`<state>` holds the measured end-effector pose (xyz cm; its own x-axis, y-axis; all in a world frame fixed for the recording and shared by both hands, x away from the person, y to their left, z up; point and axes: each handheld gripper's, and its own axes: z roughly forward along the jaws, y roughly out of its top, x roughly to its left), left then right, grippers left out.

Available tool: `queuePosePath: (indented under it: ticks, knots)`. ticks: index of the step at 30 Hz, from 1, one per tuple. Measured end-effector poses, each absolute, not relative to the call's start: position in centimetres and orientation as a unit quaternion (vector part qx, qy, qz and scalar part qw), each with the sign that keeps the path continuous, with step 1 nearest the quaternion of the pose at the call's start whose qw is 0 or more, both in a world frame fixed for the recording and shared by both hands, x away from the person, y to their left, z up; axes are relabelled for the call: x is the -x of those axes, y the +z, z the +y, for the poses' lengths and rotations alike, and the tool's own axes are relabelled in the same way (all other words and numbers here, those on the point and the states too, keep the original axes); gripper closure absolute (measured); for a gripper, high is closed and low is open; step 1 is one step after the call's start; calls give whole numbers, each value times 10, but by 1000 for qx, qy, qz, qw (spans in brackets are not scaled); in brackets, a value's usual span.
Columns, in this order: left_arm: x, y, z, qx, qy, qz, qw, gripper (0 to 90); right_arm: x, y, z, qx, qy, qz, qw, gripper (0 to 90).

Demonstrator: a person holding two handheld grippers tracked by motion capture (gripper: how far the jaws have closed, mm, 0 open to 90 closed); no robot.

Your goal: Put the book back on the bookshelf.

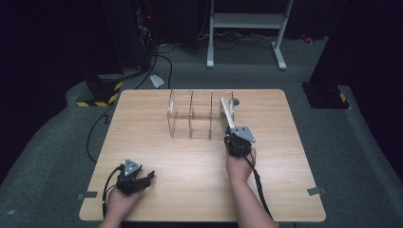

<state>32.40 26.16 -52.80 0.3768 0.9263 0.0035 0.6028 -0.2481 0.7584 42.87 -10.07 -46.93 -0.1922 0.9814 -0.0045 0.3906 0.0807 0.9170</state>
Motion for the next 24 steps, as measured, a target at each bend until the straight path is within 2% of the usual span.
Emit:
queuePosePath:
  ticks: [14,15,16,18,24]
  knots:
    - [-324,-528,262,-755,234,506,345,390,-419,-467,-110,-519,434,655,336,641]
    - [-324,-528,262,-755,234,506,345,390,-418,-467,-111,-517,435,657,335,654]
    - [-324,-528,262,-755,234,506,345,390,-417,-467,-113,-517,435,658,333,718]
    - [-324,-528,262,-756,234,506,345,391,-415,-467,-111,-526,433,652,333,739]
    - [-325,-528,261,-756,235,505,345,391,-411,-469,-98,-546,427,628,353,742]
